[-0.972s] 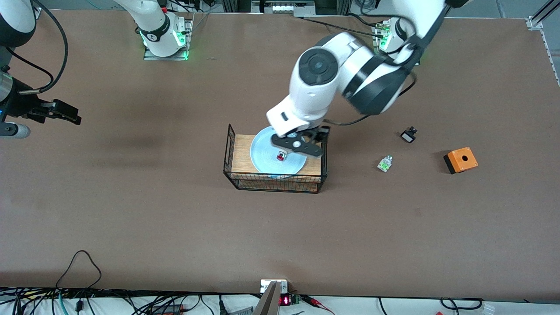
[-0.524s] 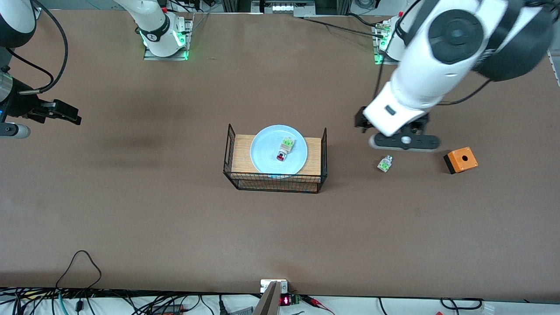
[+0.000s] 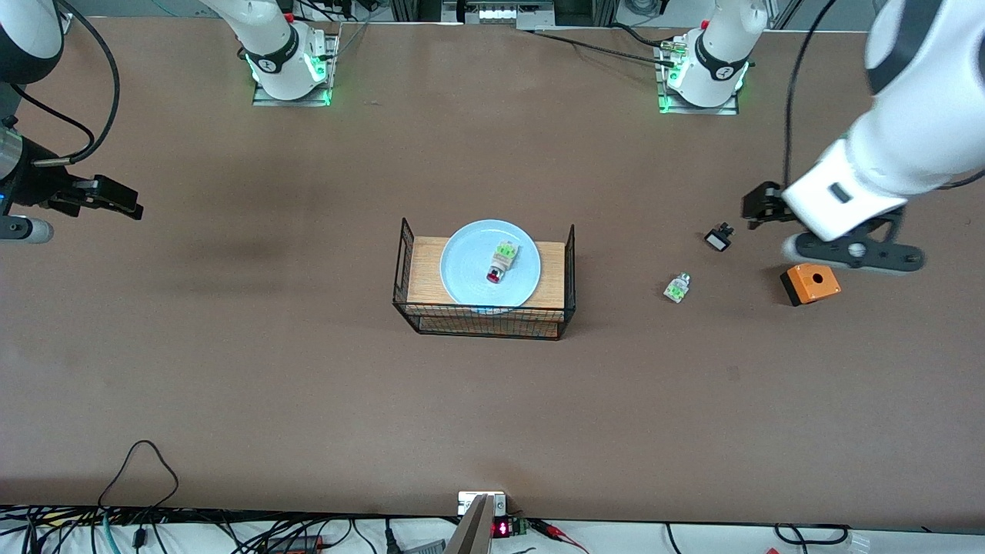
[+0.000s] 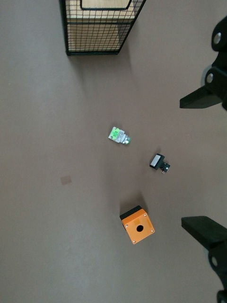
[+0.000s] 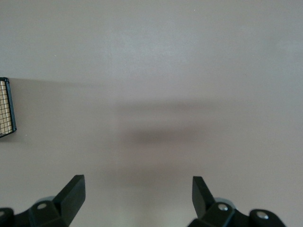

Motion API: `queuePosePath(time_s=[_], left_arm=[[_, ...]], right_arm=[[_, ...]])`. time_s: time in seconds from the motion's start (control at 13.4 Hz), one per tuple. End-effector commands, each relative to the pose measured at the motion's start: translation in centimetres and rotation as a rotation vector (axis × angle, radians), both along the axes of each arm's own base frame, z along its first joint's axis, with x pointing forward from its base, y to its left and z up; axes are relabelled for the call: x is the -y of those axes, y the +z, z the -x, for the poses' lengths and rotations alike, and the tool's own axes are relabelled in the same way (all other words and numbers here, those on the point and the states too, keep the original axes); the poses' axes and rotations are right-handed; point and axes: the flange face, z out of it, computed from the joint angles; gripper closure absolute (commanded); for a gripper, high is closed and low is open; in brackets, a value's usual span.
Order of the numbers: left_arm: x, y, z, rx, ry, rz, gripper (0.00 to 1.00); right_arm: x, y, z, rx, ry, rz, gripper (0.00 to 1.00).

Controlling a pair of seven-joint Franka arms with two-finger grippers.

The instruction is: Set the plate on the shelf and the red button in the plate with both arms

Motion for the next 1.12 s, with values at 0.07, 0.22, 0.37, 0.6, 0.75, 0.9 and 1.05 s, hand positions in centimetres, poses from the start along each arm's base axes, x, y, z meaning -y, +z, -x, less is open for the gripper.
queuePosePath(time_s=[0.07, 0.22, 0.37, 0.6, 0.75, 0.9, 1.05], left_arm=[[-5.8, -0.7, 5.2, 0.085, 0.067, 0.034, 0.00], [-7.3, -1.5, 6.2, 0.102, 0.091, 0.030, 0.00], [-7.8, -2.0, 7.8, 0.112, 0.096, 0.031, 0.00], [-8.2, -2.6, 7.3, 0.092, 0.076, 0.025, 0.00], [-8.4, -2.8, 7.4, 0.071, 0.069, 0.026, 0.00], [-8.4, -2.7, 6.8, 0.056, 0.062, 0.025, 0.00], [-8.4, -2.4, 7.0, 0.042, 0.065, 0.024, 0.00]], right_arm=[[0.1, 0.1, 0.4, -0.015, 0.007, 0.001, 0.00], [0.1, 0.1, 0.4, -0.015, 0.004, 0.001, 0.00], [0.1, 0.0, 0.5, -0.023, 0.003, 0.001, 0.00], [0.0, 0.0, 0.5, -0.026, 0.004, 0.000, 0.00], [-0.1, 0.1, 0.5, -0.024, 0.004, 0.000, 0.00], [-0.1, 0.1, 0.5, -0.024, 0.004, 0.000, 0.00], [-0.1, 0.2, 0.5, -0.020, 0.001, -0.004, 0.00]])
